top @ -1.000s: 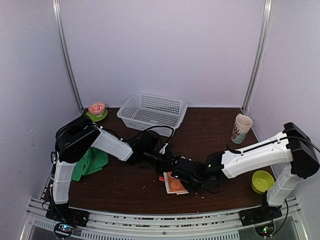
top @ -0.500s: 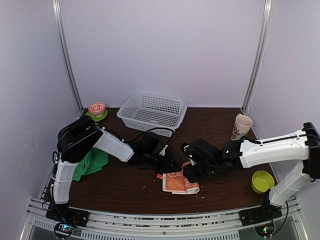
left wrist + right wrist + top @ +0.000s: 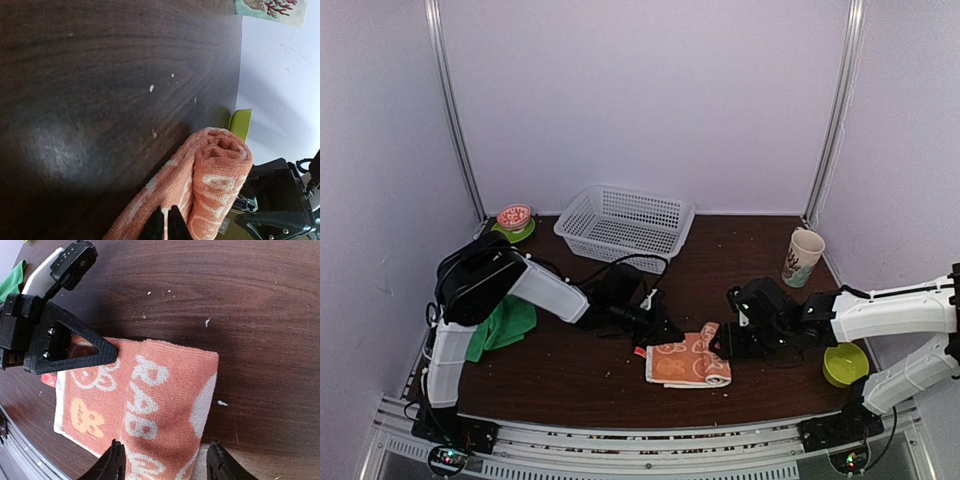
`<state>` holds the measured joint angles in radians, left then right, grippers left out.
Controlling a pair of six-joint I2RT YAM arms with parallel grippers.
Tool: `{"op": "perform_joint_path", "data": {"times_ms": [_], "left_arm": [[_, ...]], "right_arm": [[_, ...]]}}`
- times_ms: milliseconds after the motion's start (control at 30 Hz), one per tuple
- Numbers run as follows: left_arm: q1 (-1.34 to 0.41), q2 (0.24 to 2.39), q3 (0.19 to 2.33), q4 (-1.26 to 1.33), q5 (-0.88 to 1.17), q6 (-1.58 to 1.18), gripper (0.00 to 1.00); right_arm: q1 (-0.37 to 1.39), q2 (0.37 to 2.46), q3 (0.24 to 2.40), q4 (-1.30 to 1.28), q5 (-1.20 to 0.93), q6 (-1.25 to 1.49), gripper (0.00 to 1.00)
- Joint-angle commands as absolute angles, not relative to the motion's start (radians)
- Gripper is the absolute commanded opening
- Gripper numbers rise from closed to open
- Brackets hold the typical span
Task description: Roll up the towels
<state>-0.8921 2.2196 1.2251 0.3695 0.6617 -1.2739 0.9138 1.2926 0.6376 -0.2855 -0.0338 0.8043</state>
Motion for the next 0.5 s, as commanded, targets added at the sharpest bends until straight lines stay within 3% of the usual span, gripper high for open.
{"op": "perform_joint_path", "data": {"times_ms": [0, 467], "left_arm": [[-0.898, 2.235, 1.243, 0.369, 0.652, -1.261, 0.06], [-0.897, 2.206, 1.236, 0.348, 0.641, -1.221, 0.06]], "right_arm": [[0.890, 1.242, 0.583, -0.210, -0.044, 0.861, 0.56], [0.863, 1.380, 0.573, -0.129, -0.146, 0.877, 0.56]]}}
